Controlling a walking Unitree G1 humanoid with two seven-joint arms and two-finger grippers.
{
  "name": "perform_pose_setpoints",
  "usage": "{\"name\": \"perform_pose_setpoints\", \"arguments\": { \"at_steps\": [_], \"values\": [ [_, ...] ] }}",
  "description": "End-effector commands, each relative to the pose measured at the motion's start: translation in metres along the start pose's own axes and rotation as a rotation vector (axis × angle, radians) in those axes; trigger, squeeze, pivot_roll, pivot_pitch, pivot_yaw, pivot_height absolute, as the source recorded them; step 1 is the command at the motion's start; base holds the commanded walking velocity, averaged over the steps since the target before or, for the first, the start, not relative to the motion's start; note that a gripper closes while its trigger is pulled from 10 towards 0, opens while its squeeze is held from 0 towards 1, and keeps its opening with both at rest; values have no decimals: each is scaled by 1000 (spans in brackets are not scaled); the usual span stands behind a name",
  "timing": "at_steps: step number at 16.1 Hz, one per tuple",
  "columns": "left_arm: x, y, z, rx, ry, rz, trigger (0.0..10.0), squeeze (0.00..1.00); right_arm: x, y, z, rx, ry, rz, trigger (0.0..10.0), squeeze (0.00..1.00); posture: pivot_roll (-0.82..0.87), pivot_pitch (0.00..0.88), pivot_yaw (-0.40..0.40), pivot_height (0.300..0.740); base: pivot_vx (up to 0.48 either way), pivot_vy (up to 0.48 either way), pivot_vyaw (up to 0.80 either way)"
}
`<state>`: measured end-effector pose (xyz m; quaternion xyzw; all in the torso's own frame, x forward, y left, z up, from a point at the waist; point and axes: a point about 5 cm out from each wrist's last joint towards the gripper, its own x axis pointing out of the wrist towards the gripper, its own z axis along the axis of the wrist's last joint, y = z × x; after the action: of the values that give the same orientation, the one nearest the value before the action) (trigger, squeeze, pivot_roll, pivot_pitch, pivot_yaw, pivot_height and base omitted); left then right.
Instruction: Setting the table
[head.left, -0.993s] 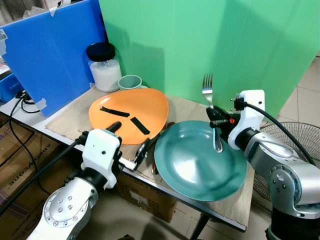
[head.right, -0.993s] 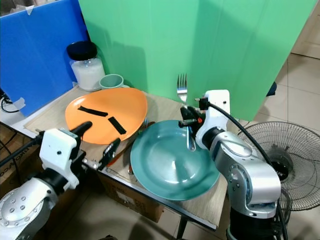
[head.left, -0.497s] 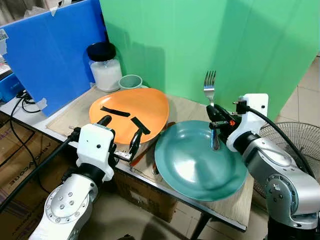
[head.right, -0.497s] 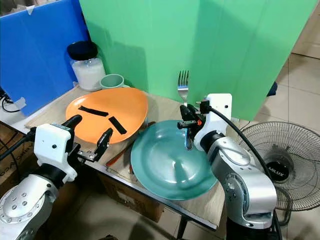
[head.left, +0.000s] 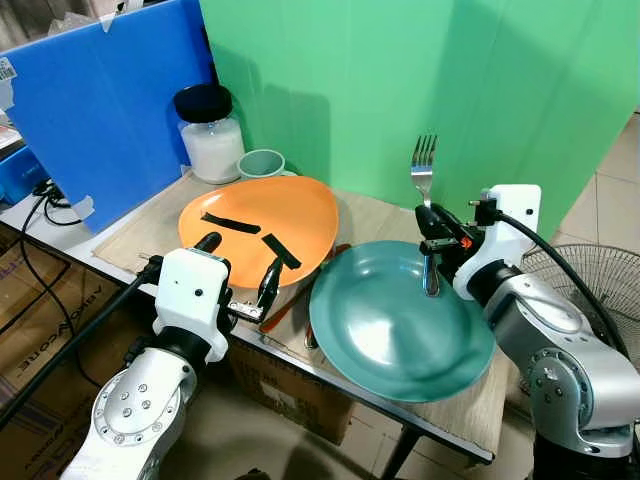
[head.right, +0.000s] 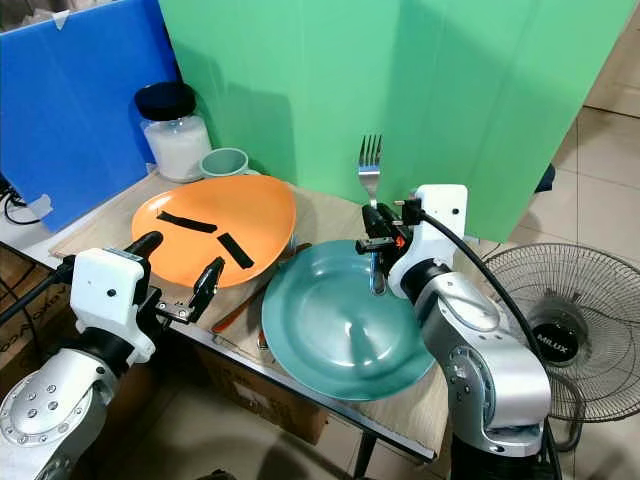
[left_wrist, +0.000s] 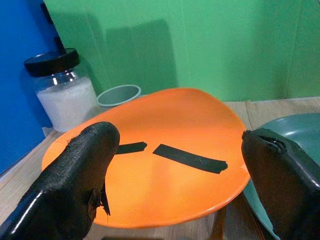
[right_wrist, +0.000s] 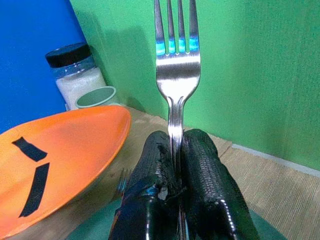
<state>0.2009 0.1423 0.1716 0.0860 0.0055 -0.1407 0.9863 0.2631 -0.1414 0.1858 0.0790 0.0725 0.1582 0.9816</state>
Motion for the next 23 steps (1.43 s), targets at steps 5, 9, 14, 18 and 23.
{"name": "perform_pose_setpoints", "arguments": {
  "at_steps": [5, 9, 14, 18, 23],
  "values": [
    [2, 3, -2, 14, 12, 25, 10000, 0, 1, 1, -2, -3, -4, 0, 10000, 0, -5, 0, 45, 740, -111, 0, 0],
    [2, 3, -1, 11, 6, 24, 10000, 0, 1, 0, -2, -1, -5, -8, 10000, 0, -6, 0, 45, 740, 0, 0, 0],
    [2, 1, -1, 11, -3, 12, 10000, 0, 0, -5, -4, 19, -8, -37, 10000, 0, -8, 0, 46, 740, 0, 0, -640],
    [3, 1, -2, 9, 2, 23, 10000, 0, 0, -4, -4, 3, -10, -25, 10000, 0, -6, 0, 36, 740, 0, 0, -597],
    [3, 2, -3, -2, -1, 31, 10000, 0, 1, -4, -5, -4, -5, -17, 10000, 0, -5, 0, 32, 740, -53, 0, 0]
  ]
}}
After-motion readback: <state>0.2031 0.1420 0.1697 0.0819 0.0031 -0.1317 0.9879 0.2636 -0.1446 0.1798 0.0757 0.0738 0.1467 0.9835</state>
